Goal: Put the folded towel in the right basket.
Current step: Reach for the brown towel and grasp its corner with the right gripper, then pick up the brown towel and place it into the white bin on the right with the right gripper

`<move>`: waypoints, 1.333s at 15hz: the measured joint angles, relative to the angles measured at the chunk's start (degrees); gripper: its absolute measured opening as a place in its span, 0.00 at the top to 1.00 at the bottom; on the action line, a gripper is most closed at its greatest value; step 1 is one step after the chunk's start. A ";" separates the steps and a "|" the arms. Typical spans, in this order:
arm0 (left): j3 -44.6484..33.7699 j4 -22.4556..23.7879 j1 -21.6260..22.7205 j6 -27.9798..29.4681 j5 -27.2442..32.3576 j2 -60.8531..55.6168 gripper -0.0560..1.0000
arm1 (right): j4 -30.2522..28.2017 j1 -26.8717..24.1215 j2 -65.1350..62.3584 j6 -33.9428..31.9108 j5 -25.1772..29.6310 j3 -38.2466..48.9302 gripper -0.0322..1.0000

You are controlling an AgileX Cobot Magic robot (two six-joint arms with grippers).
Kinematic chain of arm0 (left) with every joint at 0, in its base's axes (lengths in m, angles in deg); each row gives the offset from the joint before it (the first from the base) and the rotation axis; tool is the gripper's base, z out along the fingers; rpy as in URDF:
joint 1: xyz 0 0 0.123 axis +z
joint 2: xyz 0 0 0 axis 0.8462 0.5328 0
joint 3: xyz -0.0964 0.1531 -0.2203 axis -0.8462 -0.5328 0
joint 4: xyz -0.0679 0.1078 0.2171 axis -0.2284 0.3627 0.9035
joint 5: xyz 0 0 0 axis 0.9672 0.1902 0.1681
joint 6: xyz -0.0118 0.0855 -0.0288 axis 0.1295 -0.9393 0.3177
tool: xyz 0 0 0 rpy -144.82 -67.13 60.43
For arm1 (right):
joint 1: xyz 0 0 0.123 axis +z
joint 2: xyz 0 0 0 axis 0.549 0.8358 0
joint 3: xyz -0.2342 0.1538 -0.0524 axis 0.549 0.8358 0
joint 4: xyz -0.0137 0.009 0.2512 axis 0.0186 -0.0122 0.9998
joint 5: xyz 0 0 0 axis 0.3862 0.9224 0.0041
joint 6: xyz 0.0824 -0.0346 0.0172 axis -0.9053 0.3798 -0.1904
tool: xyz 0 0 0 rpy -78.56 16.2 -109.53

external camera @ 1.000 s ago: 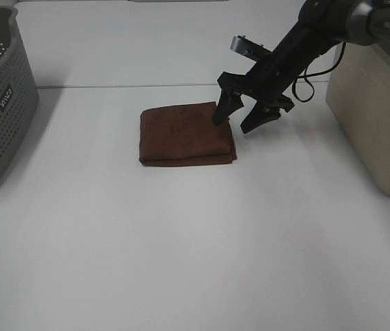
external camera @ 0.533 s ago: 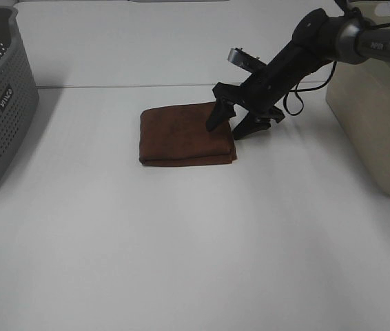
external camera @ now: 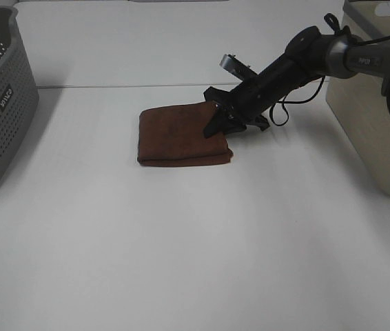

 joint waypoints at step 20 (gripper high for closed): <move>0.00 0.00 0.00 0.00 0.00 0.00 0.03 | -36.61 -5.84 -32.77 -10.20 11.23 -14.95 0.90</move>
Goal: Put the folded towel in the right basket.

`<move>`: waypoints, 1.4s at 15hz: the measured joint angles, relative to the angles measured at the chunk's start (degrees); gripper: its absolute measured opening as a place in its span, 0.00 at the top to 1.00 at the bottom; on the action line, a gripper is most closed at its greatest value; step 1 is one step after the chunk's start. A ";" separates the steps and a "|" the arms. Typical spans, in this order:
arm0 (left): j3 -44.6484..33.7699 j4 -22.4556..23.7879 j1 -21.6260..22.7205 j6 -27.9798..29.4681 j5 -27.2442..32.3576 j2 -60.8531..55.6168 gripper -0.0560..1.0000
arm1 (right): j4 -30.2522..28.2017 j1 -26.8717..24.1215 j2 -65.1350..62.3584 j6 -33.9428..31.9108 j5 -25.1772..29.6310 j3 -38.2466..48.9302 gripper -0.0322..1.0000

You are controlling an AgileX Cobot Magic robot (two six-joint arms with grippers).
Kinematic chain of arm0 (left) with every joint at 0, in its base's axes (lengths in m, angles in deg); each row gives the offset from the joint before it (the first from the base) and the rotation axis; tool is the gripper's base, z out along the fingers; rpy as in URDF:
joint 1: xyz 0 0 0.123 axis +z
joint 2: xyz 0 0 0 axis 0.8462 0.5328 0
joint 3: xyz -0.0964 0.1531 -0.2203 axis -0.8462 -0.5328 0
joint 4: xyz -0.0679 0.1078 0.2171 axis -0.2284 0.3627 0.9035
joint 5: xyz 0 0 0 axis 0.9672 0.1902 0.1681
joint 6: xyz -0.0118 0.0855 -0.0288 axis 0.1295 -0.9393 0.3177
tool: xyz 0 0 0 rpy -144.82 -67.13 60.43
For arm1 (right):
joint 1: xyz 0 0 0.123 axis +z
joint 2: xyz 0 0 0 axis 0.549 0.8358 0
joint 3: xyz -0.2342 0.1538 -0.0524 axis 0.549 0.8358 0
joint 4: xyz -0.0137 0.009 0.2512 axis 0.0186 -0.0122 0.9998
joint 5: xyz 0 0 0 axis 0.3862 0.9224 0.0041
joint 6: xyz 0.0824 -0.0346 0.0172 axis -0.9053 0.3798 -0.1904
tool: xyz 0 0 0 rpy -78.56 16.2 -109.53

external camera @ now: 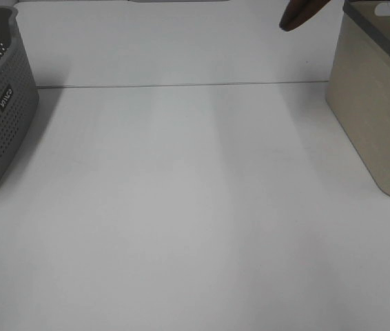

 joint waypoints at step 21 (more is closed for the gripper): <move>0.00 0.00 0.00 0.00 0.00 0.00 0.03 | -0.92 -18.79 -2.86 -6.88 -0.23 23.95 0.37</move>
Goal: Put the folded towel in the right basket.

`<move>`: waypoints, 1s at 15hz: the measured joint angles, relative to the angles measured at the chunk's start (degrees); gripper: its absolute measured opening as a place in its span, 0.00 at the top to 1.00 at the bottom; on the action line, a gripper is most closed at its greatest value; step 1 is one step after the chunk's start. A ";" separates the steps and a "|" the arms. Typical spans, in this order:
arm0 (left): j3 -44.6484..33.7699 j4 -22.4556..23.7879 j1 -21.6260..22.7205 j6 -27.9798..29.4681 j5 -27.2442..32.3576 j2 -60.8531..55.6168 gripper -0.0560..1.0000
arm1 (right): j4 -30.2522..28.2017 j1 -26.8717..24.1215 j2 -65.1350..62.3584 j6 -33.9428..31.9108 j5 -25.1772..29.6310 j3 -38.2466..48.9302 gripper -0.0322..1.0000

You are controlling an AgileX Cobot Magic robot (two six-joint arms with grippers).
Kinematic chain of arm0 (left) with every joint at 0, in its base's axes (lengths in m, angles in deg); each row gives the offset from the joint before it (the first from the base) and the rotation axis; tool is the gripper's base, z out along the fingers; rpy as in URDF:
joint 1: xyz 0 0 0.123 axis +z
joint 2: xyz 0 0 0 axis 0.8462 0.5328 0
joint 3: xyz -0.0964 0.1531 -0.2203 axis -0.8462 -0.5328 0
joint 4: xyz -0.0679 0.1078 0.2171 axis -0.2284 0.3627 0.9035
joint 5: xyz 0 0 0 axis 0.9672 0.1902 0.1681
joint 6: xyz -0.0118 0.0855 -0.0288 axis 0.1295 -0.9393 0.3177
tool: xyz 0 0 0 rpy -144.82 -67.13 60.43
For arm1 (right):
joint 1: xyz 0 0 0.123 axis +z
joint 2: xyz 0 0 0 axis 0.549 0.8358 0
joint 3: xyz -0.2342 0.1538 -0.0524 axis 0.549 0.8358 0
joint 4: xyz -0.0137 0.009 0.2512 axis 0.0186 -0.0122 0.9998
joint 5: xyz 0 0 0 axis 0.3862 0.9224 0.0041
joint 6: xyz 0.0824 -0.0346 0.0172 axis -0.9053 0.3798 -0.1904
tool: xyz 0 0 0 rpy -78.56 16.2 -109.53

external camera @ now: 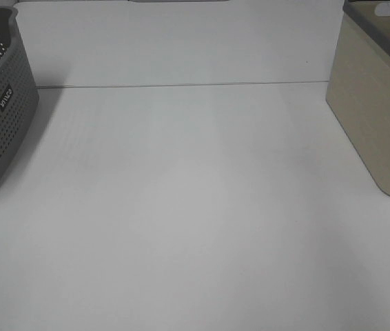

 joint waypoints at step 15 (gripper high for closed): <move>0.00 0.00 0.00 0.00 0.00 0.00 0.03 | -2.64 13.41 -25.44 -4.01 0.06 11.23 0.34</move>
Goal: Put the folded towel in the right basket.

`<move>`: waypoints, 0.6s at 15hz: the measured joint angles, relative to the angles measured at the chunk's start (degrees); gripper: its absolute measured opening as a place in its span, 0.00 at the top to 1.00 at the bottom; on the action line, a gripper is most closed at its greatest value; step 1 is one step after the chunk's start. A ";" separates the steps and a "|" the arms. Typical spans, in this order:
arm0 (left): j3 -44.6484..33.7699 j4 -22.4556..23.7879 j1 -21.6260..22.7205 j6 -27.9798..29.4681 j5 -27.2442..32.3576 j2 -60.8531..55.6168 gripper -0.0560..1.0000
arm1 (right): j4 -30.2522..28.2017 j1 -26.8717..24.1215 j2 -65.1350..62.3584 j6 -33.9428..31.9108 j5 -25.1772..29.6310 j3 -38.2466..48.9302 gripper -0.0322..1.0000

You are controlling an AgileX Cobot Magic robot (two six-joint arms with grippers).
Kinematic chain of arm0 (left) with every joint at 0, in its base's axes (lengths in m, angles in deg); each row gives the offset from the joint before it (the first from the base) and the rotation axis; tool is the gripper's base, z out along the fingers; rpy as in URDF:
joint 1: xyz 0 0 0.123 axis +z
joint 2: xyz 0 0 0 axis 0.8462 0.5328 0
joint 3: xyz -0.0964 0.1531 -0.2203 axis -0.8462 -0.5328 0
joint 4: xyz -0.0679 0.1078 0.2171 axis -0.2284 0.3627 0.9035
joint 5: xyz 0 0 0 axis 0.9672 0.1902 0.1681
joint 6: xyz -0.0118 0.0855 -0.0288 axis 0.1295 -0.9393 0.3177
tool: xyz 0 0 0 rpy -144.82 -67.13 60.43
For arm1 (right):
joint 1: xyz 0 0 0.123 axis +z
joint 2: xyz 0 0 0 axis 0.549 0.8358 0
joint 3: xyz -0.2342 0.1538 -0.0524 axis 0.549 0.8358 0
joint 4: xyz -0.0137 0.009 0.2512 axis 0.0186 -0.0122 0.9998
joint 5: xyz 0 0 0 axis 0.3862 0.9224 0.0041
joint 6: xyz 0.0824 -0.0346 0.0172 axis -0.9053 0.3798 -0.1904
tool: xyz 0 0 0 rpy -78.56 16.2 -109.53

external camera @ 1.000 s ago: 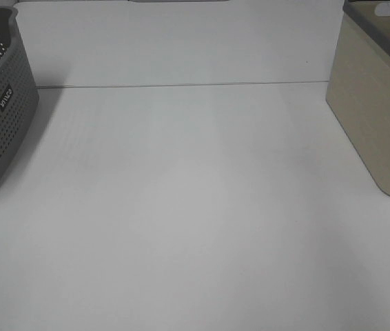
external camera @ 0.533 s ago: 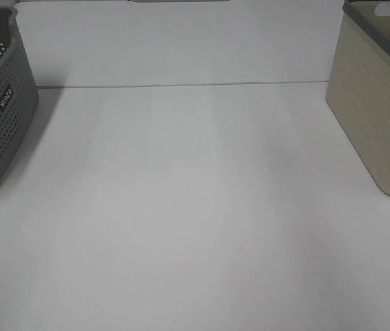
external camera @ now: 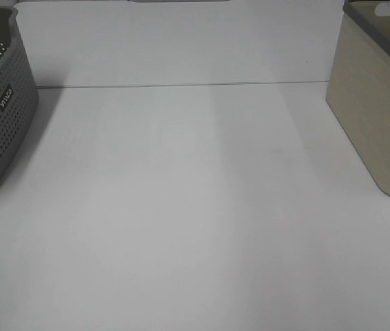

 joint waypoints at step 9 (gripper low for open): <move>0.00 0.00 0.00 0.00 0.00 0.00 0.03 | -1.03 0.00 -32.37 -0.52 -0.06 49.62 0.34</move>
